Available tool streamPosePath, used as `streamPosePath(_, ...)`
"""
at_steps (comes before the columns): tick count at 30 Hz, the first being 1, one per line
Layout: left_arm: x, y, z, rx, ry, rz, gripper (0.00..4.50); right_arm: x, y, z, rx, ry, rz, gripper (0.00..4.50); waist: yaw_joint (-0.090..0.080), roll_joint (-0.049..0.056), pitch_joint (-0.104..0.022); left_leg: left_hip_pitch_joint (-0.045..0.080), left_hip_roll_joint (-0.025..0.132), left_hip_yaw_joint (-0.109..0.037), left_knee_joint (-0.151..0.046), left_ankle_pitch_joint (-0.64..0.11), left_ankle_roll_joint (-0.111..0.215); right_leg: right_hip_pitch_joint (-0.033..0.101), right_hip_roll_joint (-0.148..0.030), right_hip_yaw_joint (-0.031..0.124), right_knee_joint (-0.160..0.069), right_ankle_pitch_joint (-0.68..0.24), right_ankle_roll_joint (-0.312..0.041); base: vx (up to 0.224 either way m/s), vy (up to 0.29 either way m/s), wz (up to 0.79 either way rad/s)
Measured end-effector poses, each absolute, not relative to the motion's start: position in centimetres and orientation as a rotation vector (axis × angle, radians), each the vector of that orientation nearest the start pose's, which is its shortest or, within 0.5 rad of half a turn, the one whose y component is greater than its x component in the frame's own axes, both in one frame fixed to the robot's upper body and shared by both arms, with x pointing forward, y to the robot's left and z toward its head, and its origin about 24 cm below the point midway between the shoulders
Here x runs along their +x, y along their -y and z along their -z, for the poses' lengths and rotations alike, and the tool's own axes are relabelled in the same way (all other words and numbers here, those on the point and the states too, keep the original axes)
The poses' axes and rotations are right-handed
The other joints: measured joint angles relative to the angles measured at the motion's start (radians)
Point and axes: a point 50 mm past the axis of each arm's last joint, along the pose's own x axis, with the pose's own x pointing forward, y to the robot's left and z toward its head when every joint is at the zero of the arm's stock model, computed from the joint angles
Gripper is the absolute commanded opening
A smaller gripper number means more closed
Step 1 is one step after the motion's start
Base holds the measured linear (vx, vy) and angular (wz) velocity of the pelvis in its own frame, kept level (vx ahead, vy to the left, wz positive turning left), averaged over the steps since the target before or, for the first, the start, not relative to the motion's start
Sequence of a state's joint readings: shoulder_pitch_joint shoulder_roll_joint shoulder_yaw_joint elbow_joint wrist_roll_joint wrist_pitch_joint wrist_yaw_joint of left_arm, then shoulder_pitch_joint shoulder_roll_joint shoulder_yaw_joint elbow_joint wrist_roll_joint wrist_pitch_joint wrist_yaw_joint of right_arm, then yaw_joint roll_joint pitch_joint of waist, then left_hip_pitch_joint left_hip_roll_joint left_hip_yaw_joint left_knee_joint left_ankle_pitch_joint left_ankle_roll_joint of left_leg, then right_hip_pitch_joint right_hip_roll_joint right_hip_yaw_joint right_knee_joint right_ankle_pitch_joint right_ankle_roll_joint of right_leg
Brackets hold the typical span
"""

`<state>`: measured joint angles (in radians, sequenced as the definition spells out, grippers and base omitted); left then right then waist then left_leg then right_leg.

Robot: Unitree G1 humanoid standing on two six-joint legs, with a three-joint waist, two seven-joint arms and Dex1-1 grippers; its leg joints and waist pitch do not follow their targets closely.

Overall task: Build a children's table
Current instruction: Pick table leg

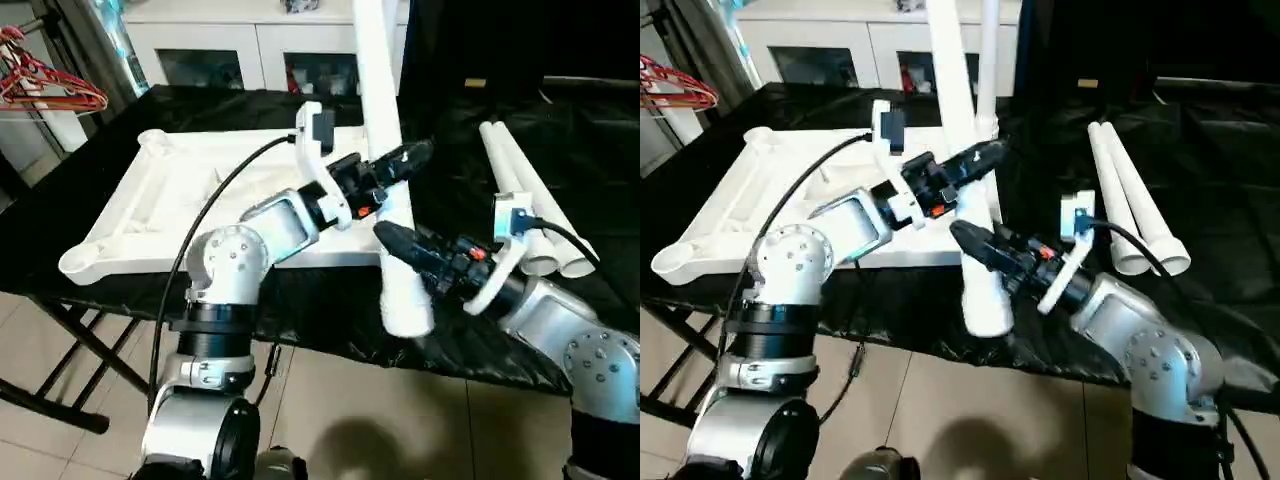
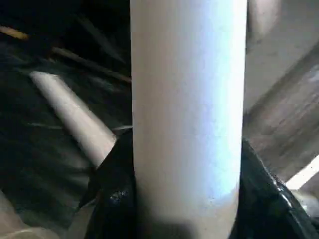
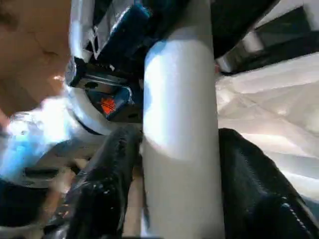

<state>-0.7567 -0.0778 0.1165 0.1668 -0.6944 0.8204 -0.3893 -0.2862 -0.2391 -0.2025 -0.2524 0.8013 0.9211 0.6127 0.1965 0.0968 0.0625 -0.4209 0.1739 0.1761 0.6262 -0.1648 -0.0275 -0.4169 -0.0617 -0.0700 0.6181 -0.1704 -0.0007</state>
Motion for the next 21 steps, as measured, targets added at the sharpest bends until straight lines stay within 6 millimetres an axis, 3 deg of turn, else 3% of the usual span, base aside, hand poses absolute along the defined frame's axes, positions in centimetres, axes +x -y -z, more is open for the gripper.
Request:
streamPosePath(6, 33.6, -3.2, -17.7, -0.396, -0.139, 0.8, 1.84, 27.9, 12.2, -13.0, 0.292, -0.248, -0.806, 2.85, -0.003, 0.004, -0.003, 0.0, -0.001, 0.0, -0.003, 0.0, 0.0, 0.0, 0.0, 0.001, -0.004, 0.002, 0.002, 0.0, 0.0, 0.0)
streamPosePath(12, 34.0, -3.3, -17.7, -0.316, -0.113, 0.714, 1.84, 28.3, 11.5, -11.6, 0.257, -0.318, -0.754, 2.85, -0.002, 0.005, -0.004, -0.002, -0.001, 0.0, -0.004, 0.0, 0.0, 0.0, 0.0, 0.001, -0.007, 0.002, 0.002, 0.0, 0.0, 0.0)
streamPosePath(21, 33.9, -2.9, -17.6, -0.3, -0.115, 0.705, 1.84, 28.8, 10.6, -11.3, 0.234, -0.338, -0.741, 2.07, -0.006, 0.007, -0.005, -0.001, -0.001, 0.0, -0.004, 0.0, 0.0, 0.0, 0.0, 0.001, -0.006, 0.002, 0.001, 0.0, 0.0, 0.0)
